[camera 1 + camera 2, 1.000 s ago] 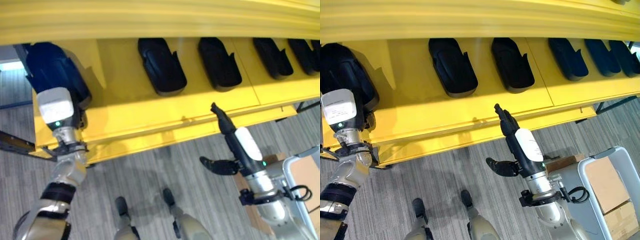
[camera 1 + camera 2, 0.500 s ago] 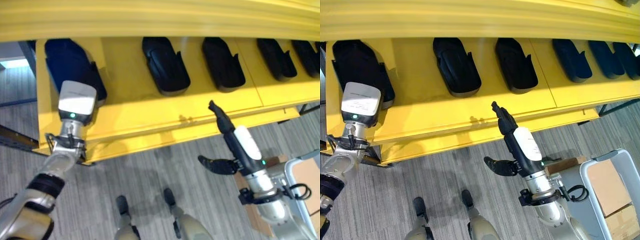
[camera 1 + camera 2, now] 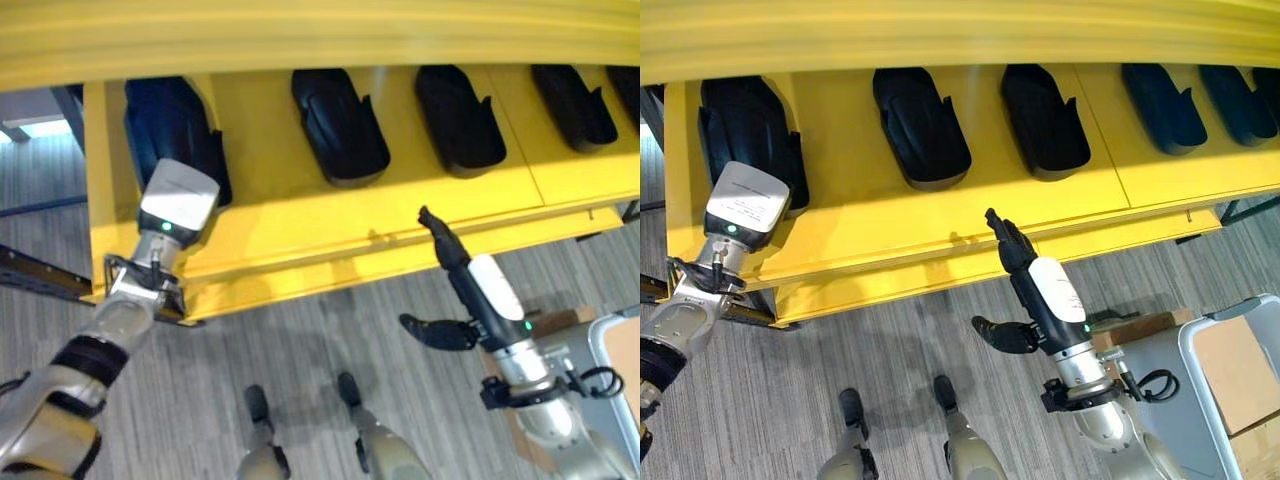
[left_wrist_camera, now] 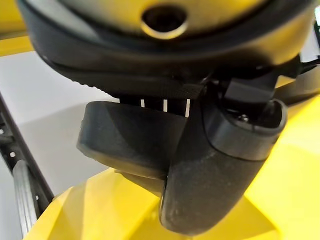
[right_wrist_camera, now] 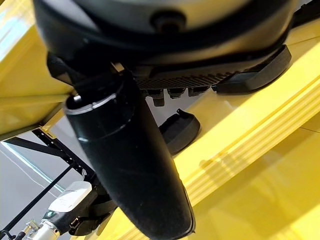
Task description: Move parts from the plastic box to the shelf.
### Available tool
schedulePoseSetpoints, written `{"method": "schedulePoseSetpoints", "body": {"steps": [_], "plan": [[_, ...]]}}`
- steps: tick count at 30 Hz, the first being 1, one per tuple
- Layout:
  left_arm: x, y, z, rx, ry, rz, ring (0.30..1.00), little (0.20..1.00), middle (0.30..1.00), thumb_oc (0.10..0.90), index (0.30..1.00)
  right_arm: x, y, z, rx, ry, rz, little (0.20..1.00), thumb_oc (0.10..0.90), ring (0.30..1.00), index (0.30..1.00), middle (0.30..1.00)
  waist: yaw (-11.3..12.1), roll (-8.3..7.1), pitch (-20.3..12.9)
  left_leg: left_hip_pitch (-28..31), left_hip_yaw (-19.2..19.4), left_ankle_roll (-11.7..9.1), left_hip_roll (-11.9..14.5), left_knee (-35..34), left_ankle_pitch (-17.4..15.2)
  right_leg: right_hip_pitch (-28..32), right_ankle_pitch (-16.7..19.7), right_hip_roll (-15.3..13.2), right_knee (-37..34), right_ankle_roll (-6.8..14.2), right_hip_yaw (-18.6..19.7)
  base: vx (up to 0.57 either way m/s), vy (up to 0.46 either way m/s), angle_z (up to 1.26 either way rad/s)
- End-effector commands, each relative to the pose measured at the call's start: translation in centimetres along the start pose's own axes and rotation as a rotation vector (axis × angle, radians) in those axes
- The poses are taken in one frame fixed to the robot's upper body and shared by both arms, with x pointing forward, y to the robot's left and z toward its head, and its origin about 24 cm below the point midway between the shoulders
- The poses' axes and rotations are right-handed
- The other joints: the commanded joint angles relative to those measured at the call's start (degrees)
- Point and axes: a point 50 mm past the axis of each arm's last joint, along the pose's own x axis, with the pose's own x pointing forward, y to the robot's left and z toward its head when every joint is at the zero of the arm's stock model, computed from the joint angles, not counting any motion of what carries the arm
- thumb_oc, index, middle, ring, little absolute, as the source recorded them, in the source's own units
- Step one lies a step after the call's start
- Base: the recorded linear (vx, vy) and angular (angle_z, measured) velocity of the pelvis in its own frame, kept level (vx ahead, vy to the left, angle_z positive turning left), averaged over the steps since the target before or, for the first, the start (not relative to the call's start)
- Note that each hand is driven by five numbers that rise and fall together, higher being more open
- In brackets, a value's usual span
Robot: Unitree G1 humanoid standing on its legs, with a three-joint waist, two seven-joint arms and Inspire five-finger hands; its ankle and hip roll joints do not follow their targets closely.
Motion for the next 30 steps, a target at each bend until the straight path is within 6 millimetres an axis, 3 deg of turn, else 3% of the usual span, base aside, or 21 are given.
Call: {"method": "schedulePoseSetpoints", "body": {"steps": [1,8,9,10,11,17,22,25,30], "plan": [[-0.1,-1.9,1.8,-0.005,-0.087,-0.125,0.3,0.3,0.3,0.4,0.3,2.2,-3.5,2.8,-0.019,-0.229,-0.189,1.0,0.9,1.0,1.0,1.0,-1.2,0.05,2.1,1.1,1.1,1.6,-0.3,8.1,-7.8,1.7,-6.1,2.6,5.5,0.2,-1.9,0.0,0.0,0.0],[-0.5,-2.6,1.2,-0.111,0.068,-0.156,0.3,0.3,0.3,0.4,0.3,2.1,-3.6,2.7,-0.033,-0.213,-0.194,1.0,0.9,1.0,1.0,1.0,-1.2,0.06,2.1,1.0,1.0,1.7,-0.4,8.1,-7.7,1.7,-6.0,2.6,5.5,0.1,-2.0,0.0,0.0,0.0],[-0.6,-2.7,1.1,-0.125,0.087,-0.156,0.325,0.325,0.325,0.418,0.325,2.1,-3.6,2.7,-0.036,-0.21,-0.195,1.0,0.9,1.0,1.0,1.0,-1.2,0.05,2.0,1.0,1.0,1.6,-0.4,8.1,-7.7,1.7,-6.1,2.6,5.5,0.1,-2.0,0.0,0.0,0.0],[-0.7,-3.0,1.1,-0.147,0.115,-0.168,0.846,0.846,0.846,0.79,0.846,2.1,-3.6,2.7,-0.036,-0.205,-0.197,1.0,0.9,1.0,1.0,1.0,-1.2,-0.01,2.0,1.0,1.0,1.6,-0.4,8.1,-7.7,1.6,-6.0,2.6,5.5,0.1,-2.0,0.0,0.0,0.0],[-0.5,-2.8,1.1,-0.156,0.124,-0.157,1.0,1.0,1.0,0.9,1.0,2.1,-3.6,2.7,-0.038,-0.205,-0.194,1.0,0.9,1.0,1.0,1.0,-1.3,0.02,1.9,0.9,1.0,1.6,-0.4,8.1,-7.6,1.6,-6.0,2.6,5.5,0.1,-2.0,0.0,0.0,0.0],[-0.3,-2.4,0.6,-0.284,0.215,-0.147,1.0,1.0,1.0,0.9,1.0,1.9,-3.9,2.4,-0.052,-0.174,-0.196,1.0,0.9,1.0,1.0,1.0,-1.3,-0.05,1.5,1.1,1.0,1.6,-0.4,7.9,-7.6,1.7,-6.1,2.6,5.4,0.0,-1.9,0.0,0.0,0.0],[0.3,-1.0,-0.2,-0.342,0.221,-0.092,1.0,1.0,1.0,0.9,1.0,1.8,-4.0,2.2,-0.05,-0.15,-0.194,1.0,0.9,1.0,1.0,1.0,-1.3,0.14,1.2,1.3,1.1,1.5,-0.5,7.8,-7.6,1.9,-6.1,2.5,5.3,0.0,-1.8,0.0,0.0,0.0],[1.1,1.0,-0.7,-0.383,0.19,-0.027,1.0,1.0,1.0,0.9,1.0,1.8,-4.0,1.9,-0.045,-0.132,-0.194,1.0,0.9,1.0,1.0,1.0,-1.1,0.33,1.0,1.5,1.0,1.6,-0.5,7.7,-7.6,2.0,-6.0,2.4,5.1,-0.1,-1.8,0.0,0.0,0.0],[1.1,1.8,-1.6,-0.402,0.17,-0.01,1.0,1.0,1.0,0.9,1.0,1.8,-3.9,1.8,-0.033,-0.12,-0.19,1.0,0.9,1.0,1.0,1.0,-1.1,0.56,0.9,1.7,1.0,1.6,-0.5,7.6,-7.6,2.1,-6.0,2.3,5.2,-0.1,-1.8,0.0,0.0,0.0]]}}
